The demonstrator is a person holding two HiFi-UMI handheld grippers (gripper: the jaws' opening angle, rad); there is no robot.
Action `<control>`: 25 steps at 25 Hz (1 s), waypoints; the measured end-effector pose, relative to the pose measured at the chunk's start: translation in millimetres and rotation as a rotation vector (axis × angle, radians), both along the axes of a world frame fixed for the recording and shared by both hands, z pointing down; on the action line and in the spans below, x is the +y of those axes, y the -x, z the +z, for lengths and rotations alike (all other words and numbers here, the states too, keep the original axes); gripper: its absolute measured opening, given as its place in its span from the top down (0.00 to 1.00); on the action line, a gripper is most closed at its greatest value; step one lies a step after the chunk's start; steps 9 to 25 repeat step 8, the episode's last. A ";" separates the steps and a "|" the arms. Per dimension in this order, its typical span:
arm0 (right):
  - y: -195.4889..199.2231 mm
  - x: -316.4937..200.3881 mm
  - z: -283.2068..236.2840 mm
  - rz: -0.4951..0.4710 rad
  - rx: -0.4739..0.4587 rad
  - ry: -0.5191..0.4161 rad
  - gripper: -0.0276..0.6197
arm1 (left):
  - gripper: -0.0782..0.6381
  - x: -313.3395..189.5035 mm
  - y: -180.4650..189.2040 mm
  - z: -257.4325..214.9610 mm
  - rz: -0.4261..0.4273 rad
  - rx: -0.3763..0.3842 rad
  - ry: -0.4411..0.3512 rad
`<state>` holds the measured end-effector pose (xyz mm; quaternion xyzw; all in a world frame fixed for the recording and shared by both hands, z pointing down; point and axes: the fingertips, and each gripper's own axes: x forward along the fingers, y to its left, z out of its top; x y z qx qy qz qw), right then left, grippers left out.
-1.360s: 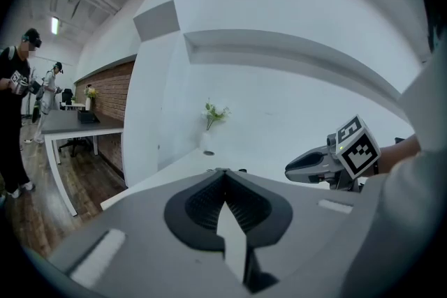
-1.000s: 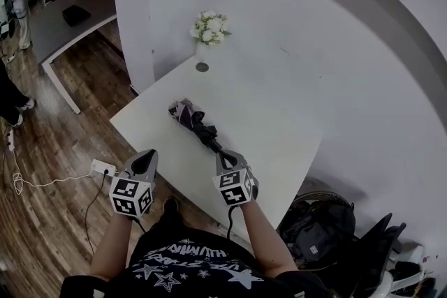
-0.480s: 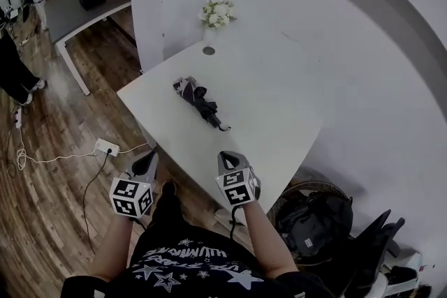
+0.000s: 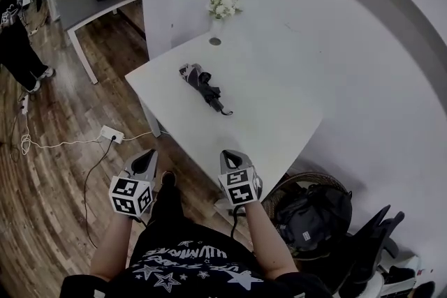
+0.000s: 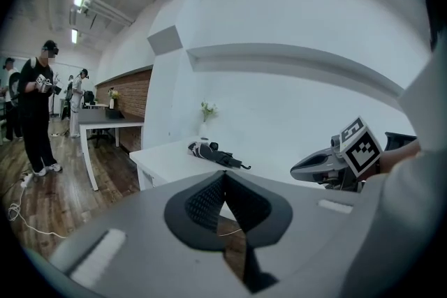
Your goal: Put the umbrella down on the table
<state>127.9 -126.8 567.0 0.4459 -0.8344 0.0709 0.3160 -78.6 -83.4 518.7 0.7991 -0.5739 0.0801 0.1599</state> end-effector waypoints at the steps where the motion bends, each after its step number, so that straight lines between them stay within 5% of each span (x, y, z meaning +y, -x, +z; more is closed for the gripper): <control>1: -0.3 3.7 -2.2 0.000 -0.007 -0.004 0.93 | 0.89 4.0 -0.2 -0.7 -0.002 -0.004 -0.002; 25: -4.4 21.7 -15.2 0.023 -0.060 -0.033 0.93 | 0.89 24.9 -2.3 -1.1 -0.011 -0.017 -0.012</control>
